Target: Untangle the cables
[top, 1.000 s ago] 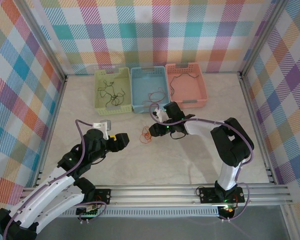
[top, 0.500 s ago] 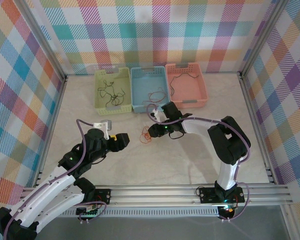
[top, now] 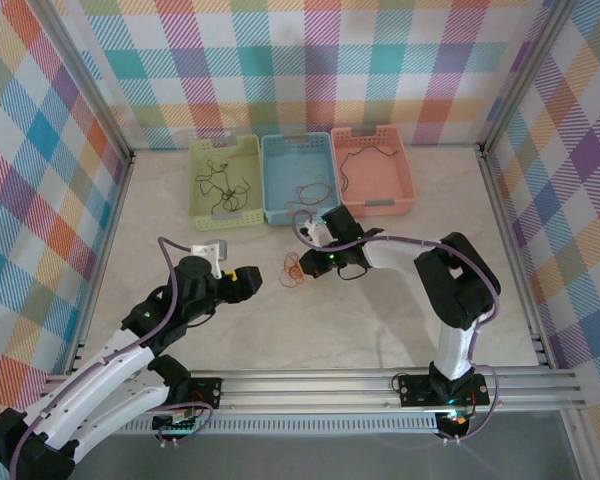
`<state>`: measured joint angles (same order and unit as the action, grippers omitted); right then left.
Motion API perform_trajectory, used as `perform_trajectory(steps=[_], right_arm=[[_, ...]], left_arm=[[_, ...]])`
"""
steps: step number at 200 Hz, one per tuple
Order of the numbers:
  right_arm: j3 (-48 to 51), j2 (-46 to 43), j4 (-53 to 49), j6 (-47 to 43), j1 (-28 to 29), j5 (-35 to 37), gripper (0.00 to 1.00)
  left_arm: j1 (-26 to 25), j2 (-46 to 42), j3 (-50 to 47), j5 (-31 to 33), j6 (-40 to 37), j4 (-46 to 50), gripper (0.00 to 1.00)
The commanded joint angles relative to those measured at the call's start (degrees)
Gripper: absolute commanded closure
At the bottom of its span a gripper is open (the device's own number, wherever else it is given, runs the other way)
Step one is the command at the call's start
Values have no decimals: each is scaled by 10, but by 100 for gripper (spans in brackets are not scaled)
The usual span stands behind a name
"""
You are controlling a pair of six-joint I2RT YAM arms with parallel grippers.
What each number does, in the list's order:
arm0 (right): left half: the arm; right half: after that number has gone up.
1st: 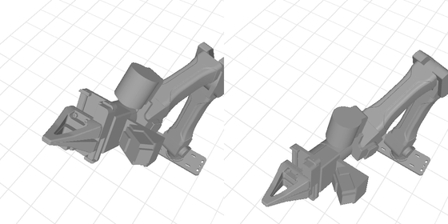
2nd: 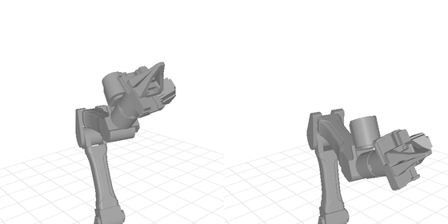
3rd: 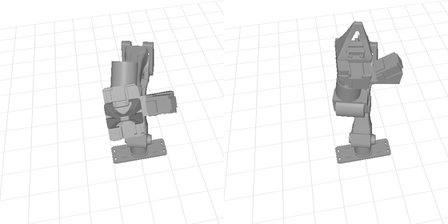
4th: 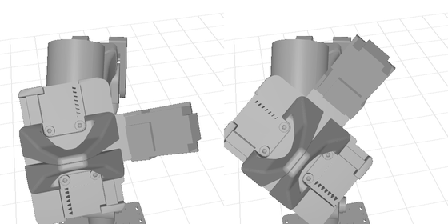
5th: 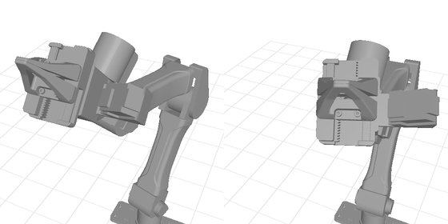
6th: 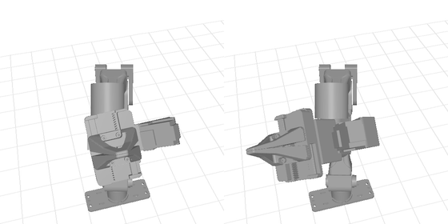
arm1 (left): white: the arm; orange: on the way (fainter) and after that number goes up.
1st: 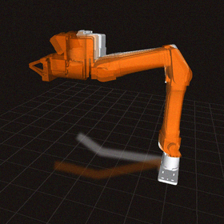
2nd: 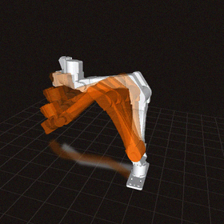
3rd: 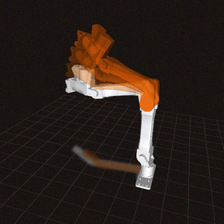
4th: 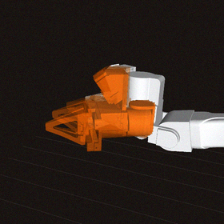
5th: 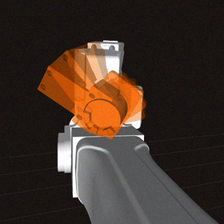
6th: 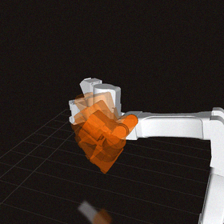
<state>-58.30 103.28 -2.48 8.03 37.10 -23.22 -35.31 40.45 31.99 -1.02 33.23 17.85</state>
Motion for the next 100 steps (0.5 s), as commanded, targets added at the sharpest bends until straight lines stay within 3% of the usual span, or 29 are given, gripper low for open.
perform_trajectory(steps=[1, 47, 100], right_arm=[[75, -105, 113, -5, 5, -5, 100], [131, -217, 173, 18, 5, -29, 100], [159, -302, 185, 49, 5, -40, 100]], left_arm=[[8, 19, -12, -15, 27, -33, 25], [9, 100, -21, -90, 59, -120, 28], [9, 125, -35, -157, 51, -216, 35]])
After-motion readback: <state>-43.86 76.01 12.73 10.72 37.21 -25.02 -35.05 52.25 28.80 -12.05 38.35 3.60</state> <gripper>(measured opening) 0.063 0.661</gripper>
